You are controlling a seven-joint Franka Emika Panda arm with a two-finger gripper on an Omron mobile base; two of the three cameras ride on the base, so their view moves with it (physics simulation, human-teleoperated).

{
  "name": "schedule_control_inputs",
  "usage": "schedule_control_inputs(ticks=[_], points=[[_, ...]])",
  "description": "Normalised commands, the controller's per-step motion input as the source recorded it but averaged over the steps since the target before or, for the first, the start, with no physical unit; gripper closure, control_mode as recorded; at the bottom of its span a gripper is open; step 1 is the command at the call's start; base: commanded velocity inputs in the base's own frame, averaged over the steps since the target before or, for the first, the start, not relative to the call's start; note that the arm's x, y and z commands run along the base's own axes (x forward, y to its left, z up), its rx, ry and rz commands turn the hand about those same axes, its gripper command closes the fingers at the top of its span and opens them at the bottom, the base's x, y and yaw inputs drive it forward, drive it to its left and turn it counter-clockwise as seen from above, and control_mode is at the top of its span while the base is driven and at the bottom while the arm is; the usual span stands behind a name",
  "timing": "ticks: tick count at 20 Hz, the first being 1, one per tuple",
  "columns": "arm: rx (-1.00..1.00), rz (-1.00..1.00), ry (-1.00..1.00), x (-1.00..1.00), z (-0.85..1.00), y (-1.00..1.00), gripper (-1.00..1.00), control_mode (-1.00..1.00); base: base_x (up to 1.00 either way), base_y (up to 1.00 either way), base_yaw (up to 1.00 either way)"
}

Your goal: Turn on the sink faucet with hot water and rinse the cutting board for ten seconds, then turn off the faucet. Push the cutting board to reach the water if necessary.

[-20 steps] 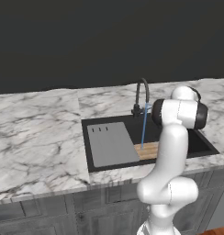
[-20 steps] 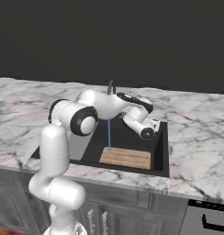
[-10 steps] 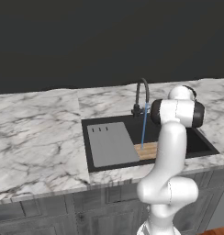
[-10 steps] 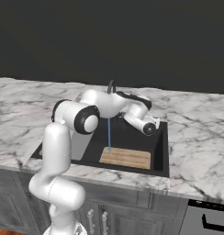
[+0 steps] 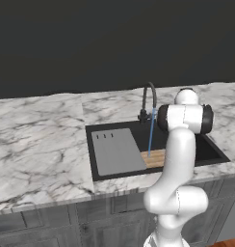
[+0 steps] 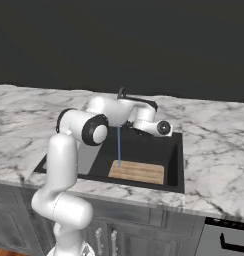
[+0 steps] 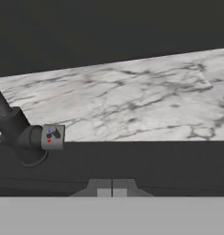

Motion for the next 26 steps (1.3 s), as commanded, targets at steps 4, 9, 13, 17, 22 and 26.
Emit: schedule_control_inputs(ticks=[4,9,13,17,22,26], points=[[0.00,0.00,0.15,0.16,0.00,0.16,1.00,-1.00,0.00,0.00,0.00],[0.00,0.00,0.10,0.24,0.00,0.19,1.00,-1.00,0.00,0.00,0.00],[0.00,0.00,0.08,0.19,0.00,0.16,1.00,-1.00,0.00,0.00,0.00],[0.00,0.00,0.04,0.05,0.00,0.06,1.00,-1.00,0.00,0.00,0.00],[0.00,0.00,0.02,0.03,0.00,0.00,1.00,-1.00,0.00,0.00,0.00],[0.00,0.00,0.03,0.12,0.00,0.00,1.00,-1.00,0.00,0.00,0.00]])
